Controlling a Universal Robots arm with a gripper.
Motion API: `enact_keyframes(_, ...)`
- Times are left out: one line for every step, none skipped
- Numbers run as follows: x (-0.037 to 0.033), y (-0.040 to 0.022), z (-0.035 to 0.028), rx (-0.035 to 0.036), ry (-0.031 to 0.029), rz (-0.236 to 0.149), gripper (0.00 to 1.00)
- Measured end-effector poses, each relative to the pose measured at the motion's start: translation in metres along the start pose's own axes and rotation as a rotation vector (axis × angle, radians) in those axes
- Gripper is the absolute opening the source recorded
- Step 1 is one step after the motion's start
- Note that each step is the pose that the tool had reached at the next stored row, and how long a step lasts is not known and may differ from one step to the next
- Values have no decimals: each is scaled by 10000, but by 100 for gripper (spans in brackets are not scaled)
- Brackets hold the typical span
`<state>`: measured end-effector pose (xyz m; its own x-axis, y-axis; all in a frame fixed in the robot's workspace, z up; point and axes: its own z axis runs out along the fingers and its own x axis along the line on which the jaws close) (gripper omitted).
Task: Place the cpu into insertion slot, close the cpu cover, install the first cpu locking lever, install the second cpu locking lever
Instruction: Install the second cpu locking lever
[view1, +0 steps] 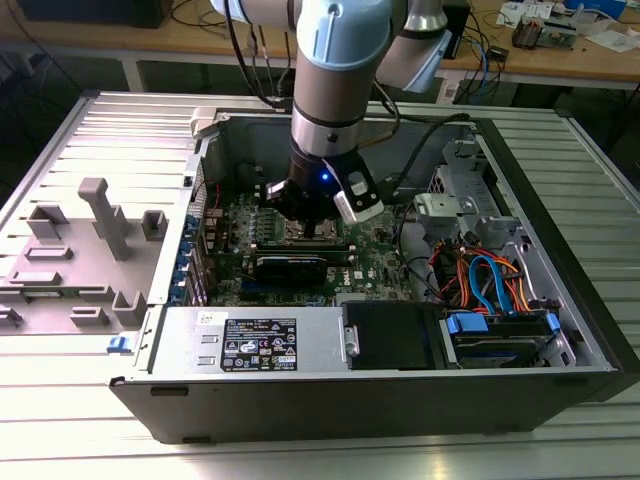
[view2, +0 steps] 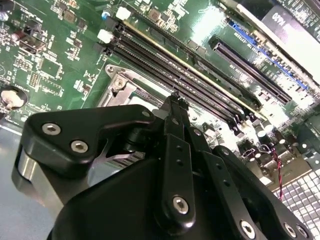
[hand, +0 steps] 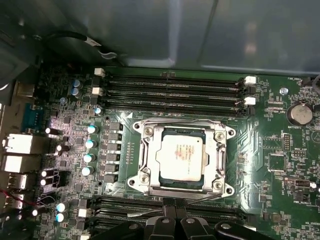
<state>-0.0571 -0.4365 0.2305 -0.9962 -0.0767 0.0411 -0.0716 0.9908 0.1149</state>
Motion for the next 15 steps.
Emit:
enact_keyframes(4,-17,3,-47,-3,-7,11)
enact_keyframes(8,-36,3,-81,-5,-13,11)
enact_keyframes(15,-59,2,-136,-9,-21,11)
enact_keyframes(20,-67,2,-180,-11,-28,11)
enact_keyframes(30,-78,3,-267,-16,-44,11)
enact_keyframes(46,-83,9,-405,-23,-76,11)
enact_keyframes(72,-84,22,-488,-21,-132,11)
enact_keyframes(89,-85,37,-508,-5,-197,11)
enact_keyframes(96,-86,47,-514,17,-240,11)
enact_keyframes(98,-88,59,-518,34,-271,11)
enact_keyframes(99,-91,83,-528,55,-326,11)
enact_keyframes(100,-92,94,-536,60,-355,11)
enact_keyframes(101,-93,106,-554,64,-388,11)
enact_keyframes(103,-95,115,-584,66,-421,11)
enact_keyframes(103,-95,124,-618,67,-447,11)
